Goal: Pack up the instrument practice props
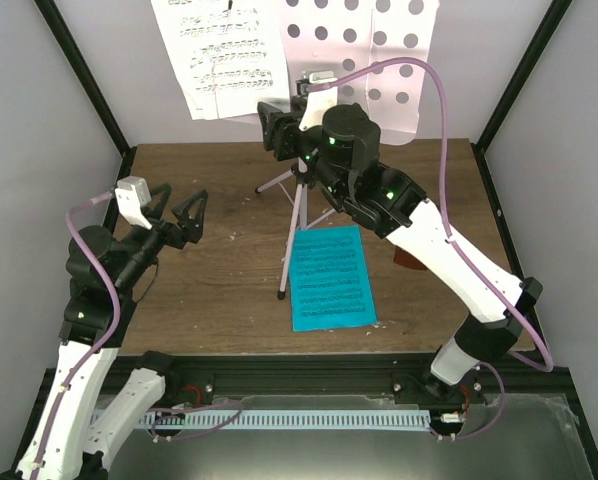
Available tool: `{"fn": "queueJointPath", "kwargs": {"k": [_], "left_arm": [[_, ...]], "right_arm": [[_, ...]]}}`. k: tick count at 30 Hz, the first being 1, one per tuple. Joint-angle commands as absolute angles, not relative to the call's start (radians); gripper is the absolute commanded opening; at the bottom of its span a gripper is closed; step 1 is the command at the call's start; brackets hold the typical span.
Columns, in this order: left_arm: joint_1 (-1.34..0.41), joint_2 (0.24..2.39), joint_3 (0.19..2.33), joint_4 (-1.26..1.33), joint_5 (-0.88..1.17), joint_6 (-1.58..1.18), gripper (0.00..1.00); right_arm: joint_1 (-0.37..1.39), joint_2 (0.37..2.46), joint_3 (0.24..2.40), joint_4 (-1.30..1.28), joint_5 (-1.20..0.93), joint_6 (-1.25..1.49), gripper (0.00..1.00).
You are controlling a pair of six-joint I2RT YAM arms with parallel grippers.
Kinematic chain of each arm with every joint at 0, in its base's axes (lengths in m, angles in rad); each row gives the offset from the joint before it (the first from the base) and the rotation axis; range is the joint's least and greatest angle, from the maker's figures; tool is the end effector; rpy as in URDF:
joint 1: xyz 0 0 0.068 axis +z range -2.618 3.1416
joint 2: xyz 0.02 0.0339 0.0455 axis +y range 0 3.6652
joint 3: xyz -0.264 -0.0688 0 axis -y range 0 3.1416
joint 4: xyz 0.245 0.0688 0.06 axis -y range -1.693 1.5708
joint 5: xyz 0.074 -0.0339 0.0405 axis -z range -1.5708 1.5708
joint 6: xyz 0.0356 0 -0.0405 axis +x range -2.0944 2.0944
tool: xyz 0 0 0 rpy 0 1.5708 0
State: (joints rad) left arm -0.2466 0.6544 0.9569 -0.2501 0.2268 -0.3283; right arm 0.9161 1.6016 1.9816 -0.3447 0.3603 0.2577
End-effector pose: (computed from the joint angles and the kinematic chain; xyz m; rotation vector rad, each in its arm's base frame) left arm 0.1290 -0.0407 0.4101 0.1219 1.5483 -0.6291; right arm 0.2174 0.2626 0.5278 -0.2239 1.5584 0.6530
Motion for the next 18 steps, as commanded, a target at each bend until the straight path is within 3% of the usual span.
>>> {"fn": "queueJointPath", "kwargs": {"k": [1,7,18], "left_arm": [[-0.240,0.653,0.959,-0.237,0.245,-0.323,1.00],[-0.241,0.712,1.021,-0.245,0.309,-0.330,1.00],[-0.238,1.032,1.472,-0.332,0.407,-0.302,1.00]], "right_arm": [[0.921,1.628,2.028,-0.299,0.373,0.248,0.66],[0.921,1.648,2.036,-0.268,0.361,0.236,0.58],[0.920,1.636,1.990,-0.182,0.383,0.210,0.20]]}}
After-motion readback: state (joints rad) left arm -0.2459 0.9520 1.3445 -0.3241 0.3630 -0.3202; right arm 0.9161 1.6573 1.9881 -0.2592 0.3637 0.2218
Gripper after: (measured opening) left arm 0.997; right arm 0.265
